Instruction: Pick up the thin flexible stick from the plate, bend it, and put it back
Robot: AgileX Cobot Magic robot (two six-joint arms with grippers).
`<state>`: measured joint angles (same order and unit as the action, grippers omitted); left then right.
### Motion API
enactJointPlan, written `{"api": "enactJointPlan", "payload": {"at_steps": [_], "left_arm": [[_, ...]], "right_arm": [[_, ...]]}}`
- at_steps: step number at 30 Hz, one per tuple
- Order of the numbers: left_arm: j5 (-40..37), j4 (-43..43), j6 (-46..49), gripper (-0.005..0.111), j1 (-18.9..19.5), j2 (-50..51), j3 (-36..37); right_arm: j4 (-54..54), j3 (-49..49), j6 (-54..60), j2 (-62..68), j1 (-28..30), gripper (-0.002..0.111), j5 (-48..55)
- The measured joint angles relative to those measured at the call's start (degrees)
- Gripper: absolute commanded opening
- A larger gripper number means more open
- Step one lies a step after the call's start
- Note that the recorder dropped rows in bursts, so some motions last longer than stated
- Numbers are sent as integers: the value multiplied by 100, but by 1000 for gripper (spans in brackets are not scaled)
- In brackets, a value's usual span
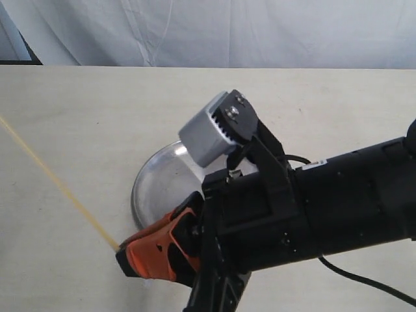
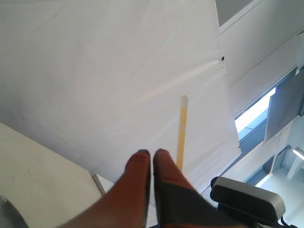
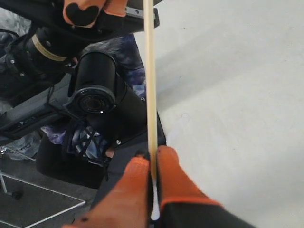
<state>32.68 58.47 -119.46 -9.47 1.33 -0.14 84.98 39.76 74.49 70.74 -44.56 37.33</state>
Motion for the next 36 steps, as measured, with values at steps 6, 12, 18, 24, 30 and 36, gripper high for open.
{"api": "enactJointPlan", "payload": {"at_steps": [6, 12, 18, 24, 30, 36], "left_arm": [[156, 9, -13, 48, 0, 0, 0], [148, 9, -13, 51, 0, 0, 0], [93, 9, -13, 50, 0, 0, 0], [93, 9, -13, 50, 0, 0, 0], [71, 46, -13, 45, 0, 0, 0], [71, 433, 30, 1, 0, 0, 0]], "right_arm": [[235, 0, 77, 168, 0, -1, -58], [542, 0, 258, 393, 0, -1, 60], [655, 124, 396, 695, -12, -1, 423], [645, 526, 431, 943, -146, -1, 536], [465, 802, 442, 1181, -431, -1, 761], [387, 835, 452, 1277, -476, -1, 907]]}}
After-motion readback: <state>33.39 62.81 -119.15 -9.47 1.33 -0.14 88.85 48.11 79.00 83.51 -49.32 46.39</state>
